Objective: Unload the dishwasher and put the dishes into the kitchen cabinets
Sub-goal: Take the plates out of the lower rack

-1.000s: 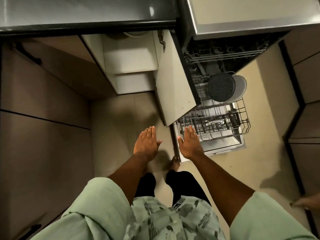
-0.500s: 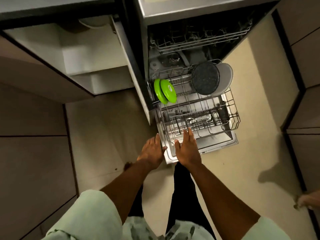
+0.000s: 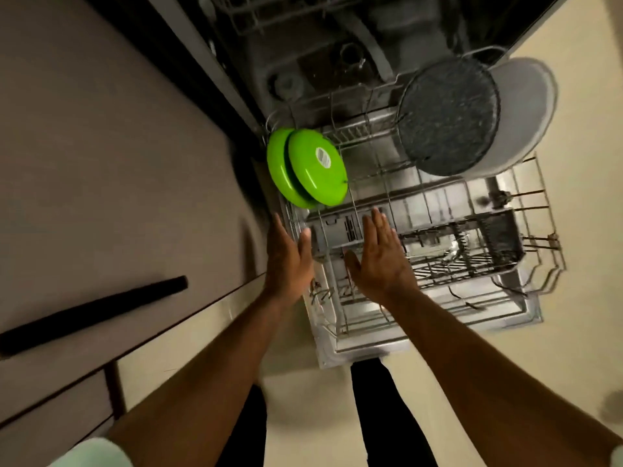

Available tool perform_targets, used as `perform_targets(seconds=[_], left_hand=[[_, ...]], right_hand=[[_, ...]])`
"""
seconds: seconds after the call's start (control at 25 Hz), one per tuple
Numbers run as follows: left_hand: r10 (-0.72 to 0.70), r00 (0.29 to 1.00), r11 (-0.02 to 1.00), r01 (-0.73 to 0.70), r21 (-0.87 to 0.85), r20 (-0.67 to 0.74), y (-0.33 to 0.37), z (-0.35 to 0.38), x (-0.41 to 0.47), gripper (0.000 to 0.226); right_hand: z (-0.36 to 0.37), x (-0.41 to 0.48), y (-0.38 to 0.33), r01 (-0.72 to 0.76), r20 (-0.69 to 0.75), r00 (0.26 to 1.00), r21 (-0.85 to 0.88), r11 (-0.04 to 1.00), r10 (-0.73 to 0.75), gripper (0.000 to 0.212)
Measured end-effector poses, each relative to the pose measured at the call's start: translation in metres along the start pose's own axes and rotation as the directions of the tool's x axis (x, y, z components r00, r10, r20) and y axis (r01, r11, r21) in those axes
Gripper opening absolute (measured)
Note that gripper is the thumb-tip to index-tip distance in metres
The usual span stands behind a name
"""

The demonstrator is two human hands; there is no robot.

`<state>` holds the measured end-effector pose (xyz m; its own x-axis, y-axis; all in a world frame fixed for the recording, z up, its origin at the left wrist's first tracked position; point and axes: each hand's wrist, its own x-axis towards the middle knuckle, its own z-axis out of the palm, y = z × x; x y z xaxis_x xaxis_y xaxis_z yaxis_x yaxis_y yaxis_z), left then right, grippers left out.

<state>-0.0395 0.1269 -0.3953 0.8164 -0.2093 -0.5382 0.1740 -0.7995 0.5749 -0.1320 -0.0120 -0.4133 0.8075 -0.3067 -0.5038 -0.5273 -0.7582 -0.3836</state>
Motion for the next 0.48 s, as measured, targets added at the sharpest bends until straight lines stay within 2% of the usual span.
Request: perform_targets(seconds=[0.12, 0.24, 0.32, 0.4, 0.48], left_hand=[[-0.117, 0.988, 0.99, 0.108, -0.088, -0.103, -0.017, 0.024, 0.05, 0.068], [-0.174, 0.981, 0.976, 0.16, -0.144, -0.088, -0.028, 0.048, 0.076, 0.07], [-0.202, 0.975, 0.952, 0.173, -0.254, -0.097, -0.021, 0.055, 0.084, 0.064], [-0.251, 0.95, 0.909, 0.164, -0.384, -0.187, -0.016, 0.055, 0.101, 0.05], [-0.254, 0.91, 0.904, 0.102, -0.416, -0.329, -0.014, 0.053, 0.116, 0.05]], right_hand=[[0.015, 0.059, 0.011, 0.05, 0.007, 0.999, -0.013, 0.999, -0.05, 0.083], [0.032, 0.111, 0.009, 0.082, -0.008, 0.997, 0.02, 0.996, -0.082, 0.091], [0.037, 0.131, -0.001, 0.138, -0.061, 0.989, 0.057, 0.989, -0.134, 0.091], [0.039, 0.146, -0.011, 0.158, -0.051, 0.987, 0.097, 0.983, -0.153, 0.087], [0.038, 0.154, -0.017, 0.141, -0.045, 0.99, 0.13, 0.981, -0.136, 0.082]])
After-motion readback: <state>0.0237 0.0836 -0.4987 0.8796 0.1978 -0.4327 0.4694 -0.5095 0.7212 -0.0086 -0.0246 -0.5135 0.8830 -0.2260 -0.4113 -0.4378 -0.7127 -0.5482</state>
